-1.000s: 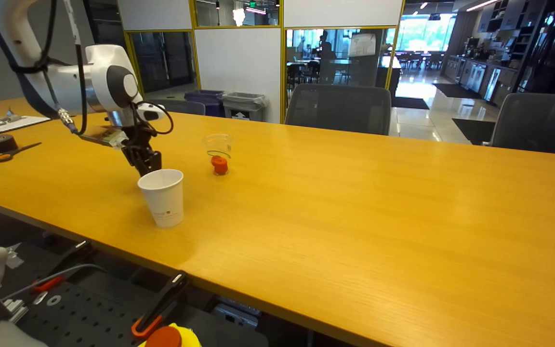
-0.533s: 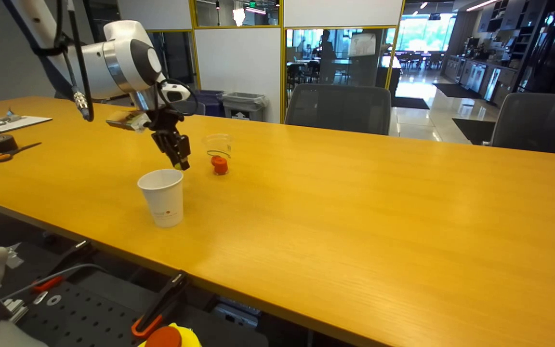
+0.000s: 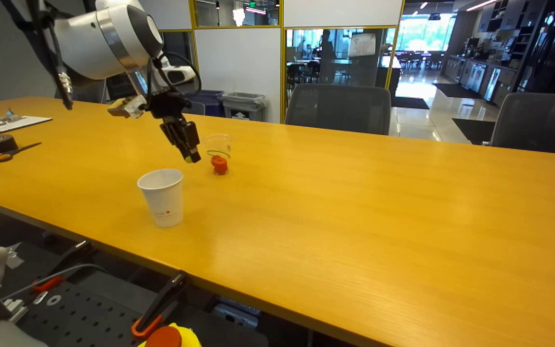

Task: Pick up the orange and yellow objects and put them in the cups

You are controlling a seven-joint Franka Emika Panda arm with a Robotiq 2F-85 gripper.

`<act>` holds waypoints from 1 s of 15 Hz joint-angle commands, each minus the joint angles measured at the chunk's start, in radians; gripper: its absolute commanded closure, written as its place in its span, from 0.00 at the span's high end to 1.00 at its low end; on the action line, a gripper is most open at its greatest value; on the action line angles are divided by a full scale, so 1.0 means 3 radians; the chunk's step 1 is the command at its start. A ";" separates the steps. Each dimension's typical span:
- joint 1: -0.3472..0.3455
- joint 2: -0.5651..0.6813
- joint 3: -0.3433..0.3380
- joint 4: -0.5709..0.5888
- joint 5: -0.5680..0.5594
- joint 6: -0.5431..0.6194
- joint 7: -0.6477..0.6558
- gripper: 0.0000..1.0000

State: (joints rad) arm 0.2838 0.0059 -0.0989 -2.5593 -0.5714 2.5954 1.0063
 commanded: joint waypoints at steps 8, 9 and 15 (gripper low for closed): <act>-0.0605 -0.0936 0.0629 -0.0660 0.0175 -0.0399 0.0052 0.21; -0.0633 -0.0968 0.0649 -0.0700 0.0215 -0.0382 0.0022 0.21; -0.0685 -0.0977 0.0731 -0.0637 0.0623 -0.0402 -0.0287 0.21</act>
State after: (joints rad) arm 0.0989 -0.2528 0.0929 -2.7506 -0.4500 2.4922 0.9837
